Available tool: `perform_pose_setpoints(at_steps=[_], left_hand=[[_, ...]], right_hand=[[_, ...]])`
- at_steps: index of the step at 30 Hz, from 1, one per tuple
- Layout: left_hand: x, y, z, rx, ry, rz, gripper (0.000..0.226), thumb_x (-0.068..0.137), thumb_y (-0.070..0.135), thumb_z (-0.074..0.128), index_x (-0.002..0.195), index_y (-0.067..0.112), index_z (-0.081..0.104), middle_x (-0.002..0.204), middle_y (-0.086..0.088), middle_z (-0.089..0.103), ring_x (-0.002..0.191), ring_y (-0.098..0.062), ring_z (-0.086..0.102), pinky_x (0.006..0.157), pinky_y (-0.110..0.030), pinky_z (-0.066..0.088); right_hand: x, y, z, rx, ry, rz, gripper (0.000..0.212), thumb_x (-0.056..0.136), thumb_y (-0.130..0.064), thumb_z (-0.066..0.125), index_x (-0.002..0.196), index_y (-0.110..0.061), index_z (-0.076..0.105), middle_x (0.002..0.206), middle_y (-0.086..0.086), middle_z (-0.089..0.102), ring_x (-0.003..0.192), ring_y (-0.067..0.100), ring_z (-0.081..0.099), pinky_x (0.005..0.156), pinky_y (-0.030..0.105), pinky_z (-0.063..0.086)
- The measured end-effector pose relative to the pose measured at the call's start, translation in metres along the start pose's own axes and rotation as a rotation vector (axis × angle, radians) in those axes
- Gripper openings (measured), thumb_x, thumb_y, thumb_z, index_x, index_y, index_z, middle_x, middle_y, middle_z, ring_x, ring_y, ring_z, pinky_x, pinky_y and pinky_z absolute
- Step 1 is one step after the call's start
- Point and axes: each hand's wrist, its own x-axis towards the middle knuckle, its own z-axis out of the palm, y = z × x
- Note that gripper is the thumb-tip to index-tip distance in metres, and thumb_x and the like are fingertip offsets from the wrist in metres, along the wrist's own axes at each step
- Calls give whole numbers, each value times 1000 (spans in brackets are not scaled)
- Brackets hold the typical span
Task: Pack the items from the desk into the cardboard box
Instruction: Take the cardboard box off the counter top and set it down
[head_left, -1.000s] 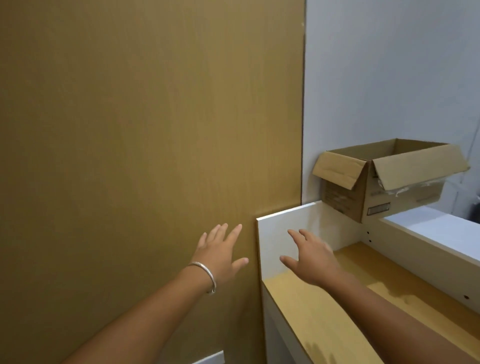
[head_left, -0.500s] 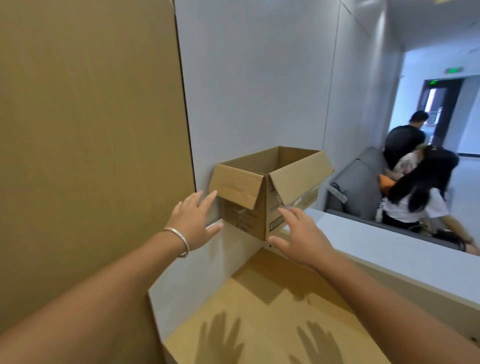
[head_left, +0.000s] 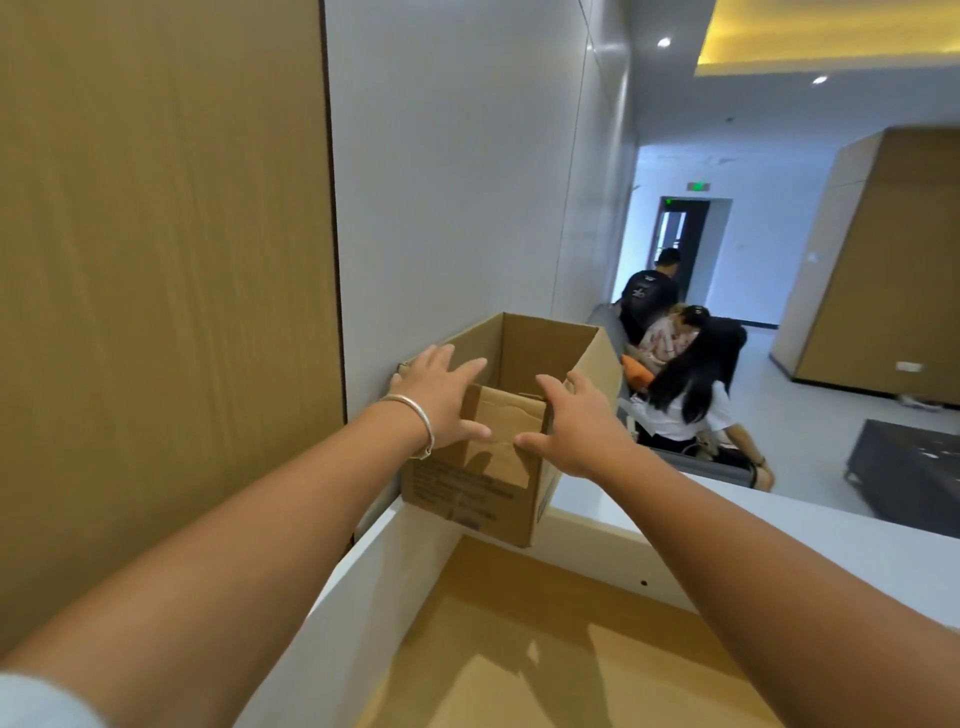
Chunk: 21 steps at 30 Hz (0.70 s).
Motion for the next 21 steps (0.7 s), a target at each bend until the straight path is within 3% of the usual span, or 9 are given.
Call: perform_pose_setpoints(at_steps=[3, 5, 7, 9, 11, 21], left_hand=[[17, -11, 9, -17, -31, 37, 87, 74, 66, 63, 146, 40, 23, 159, -5, 11, 147, -27, 0, 112, -62, 14], [21, -15, 19, -58, 14, 57, 67, 78, 61, 63, 137, 39, 39, 152, -3, 29, 145, -26, 8, 110, -65, 10], [21, -15, 26, -107, 93, 64, 40, 82, 54, 62, 117, 37, 51, 129, 2, 50, 139, -24, 24, 108, -69, 11], [14, -10, 27, -121, 130, 59, 23, 84, 50, 62, 98, 36, 51, 103, 7, 54, 126, -23, 39, 106, -71, 13], [3, -4, 27, -139, 142, 55, 19, 84, 48, 63, 90, 37, 48, 94, 9, 52, 117, -23, 45, 106, -71, 13], [-117, 61, 21, -180, 244, 58, 18, 83, 47, 65, 92, 37, 54, 89, 14, 52, 110, -21, 49, 108, -67, 17]], right_hand=[[4, -7, 8, -38, 6, 43, 73, 78, -58, 68, 138, -28, 38, 155, 11, 17, 131, 34, 39, 104, 49, 41], [3, -7, 12, -30, 50, 49, 56, 79, -54, 68, 122, -25, 48, 150, 9, 24, 117, 31, 50, 94, 45, 48], [-1, -9, 15, -32, 86, 38, 41, 82, -49, 67, 109, -24, 50, 146, 8, 28, 107, 28, 55, 86, 42, 51], [-10, -10, 15, -30, 107, 33, 32, 85, -45, 65, 102, -23, 51, 146, 8, 29, 104, 27, 56, 87, 43, 51], [-23, -9, 15, -19, 125, 28, 28, 86, -43, 65, 100, -22, 53, 145, 8, 31, 105, 27, 55, 90, 45, 51], [-155, 9, -8, 40, 188, -1, 25, 87, -40, 65, 101, -24, 54, 153, 9, 25, 110, 32, 57, 88, 39, 49]])
